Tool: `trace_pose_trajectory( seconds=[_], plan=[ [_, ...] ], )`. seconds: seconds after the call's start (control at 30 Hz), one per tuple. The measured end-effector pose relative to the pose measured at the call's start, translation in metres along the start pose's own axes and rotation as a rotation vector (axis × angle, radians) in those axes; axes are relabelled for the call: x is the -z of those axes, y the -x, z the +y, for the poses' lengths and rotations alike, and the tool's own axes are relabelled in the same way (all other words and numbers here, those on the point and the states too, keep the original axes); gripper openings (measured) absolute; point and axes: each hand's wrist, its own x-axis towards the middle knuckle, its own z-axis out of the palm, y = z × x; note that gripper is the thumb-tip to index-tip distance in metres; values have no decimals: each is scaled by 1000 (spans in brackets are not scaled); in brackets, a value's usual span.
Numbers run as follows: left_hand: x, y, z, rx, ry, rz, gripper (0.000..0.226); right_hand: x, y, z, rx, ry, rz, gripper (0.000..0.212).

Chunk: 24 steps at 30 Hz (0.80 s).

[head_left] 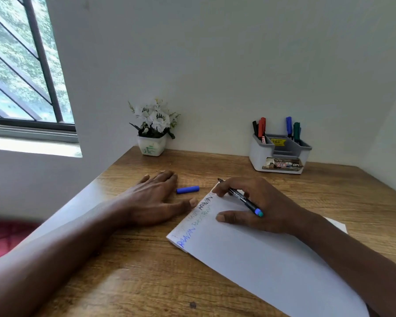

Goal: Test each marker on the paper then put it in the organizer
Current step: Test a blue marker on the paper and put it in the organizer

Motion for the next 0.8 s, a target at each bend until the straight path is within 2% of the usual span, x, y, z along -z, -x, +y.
trace_pose_trajectory(
  seconds=[0.1,0.17,0.2,0.23,0.3,0.37,0.43,0.53,0.63,0.8],
  plan=[
    [3,1,3,4,-2,-6,113,-7,-1,-3,-13,25,34,54],
    [6,2,4,3,5,-12,112,-12,-2,-5,5,-13,112,34],
    [7,2,4,2,9,-13,112,-13,-3,-7,-11,-119,155,21],
    [7,3,4,0,10,-14,112,-14,-5,-9,-71,-280,176,18],
    [8,2,3,-1,10,-20,114,-14,-8,-15,-221,-608,162,26],
    [10,2,3,6,12,-34,113,-13,-9,-16,-283,-759,142,29],
    [12,2,4,5,15,-39,111,-15,-10,-17,-291,-756,116,29],
    [14,4,7,-5,16,-38,108,-12,-15,-19,-348,-728,72,14],
    [15,4,8,-9,18,-42,104,-9,-19,-20,-367,-697,26,12],
    [16,4,8,0,18,-55,106,-21,-20,-27,-330,-609,170,4]
  ],
)
